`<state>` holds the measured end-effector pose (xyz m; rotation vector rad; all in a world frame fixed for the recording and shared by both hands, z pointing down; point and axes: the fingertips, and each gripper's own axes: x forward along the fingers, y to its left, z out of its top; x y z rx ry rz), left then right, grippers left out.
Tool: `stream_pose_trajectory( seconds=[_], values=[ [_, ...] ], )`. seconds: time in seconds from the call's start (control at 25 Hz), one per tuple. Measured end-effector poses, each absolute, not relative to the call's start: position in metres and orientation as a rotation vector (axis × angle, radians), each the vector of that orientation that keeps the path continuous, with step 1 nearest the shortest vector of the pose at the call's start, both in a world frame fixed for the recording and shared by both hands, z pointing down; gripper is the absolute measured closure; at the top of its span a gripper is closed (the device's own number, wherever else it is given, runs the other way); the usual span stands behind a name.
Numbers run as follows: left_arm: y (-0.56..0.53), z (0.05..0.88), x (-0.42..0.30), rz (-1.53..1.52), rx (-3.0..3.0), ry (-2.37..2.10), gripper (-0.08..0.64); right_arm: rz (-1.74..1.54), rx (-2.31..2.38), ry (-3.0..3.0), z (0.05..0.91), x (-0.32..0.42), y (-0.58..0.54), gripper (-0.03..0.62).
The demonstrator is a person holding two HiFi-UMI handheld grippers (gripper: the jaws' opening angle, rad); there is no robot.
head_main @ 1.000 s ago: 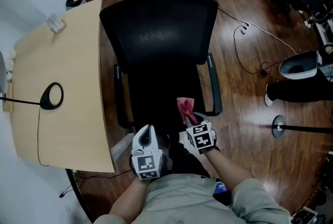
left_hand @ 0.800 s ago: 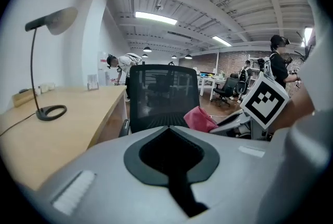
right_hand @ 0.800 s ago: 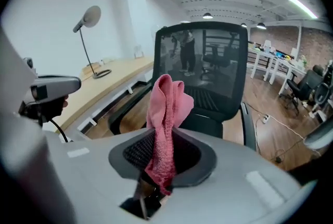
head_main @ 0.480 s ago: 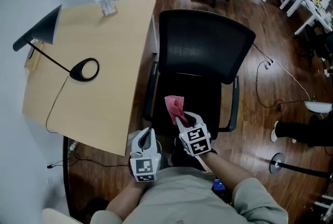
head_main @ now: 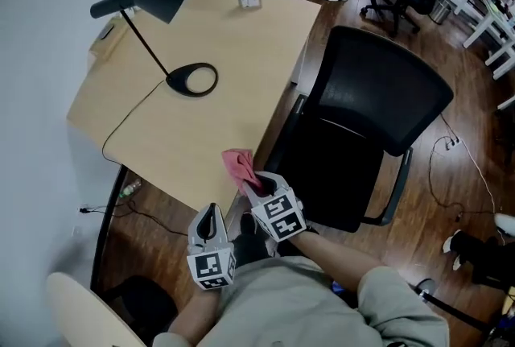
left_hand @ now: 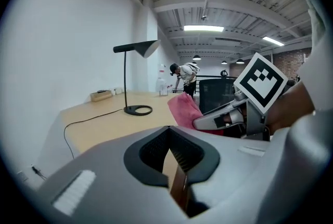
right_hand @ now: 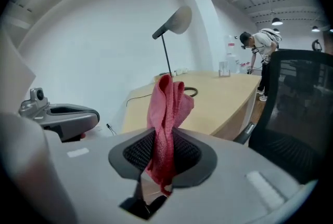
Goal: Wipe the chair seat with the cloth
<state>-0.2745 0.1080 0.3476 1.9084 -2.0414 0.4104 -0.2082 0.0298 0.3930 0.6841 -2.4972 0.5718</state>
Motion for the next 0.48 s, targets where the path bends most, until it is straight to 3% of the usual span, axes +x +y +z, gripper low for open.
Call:
stream_pose_trajectory(
  seconds=[0.48],
  values=[
    [0.116, 0.372, -0.374, 0.415, 2.026, -1.901, 0.555, 0.934, 0.842, -2.209, 0.473, -0.322, 0.058, 0.511]
  ],
)
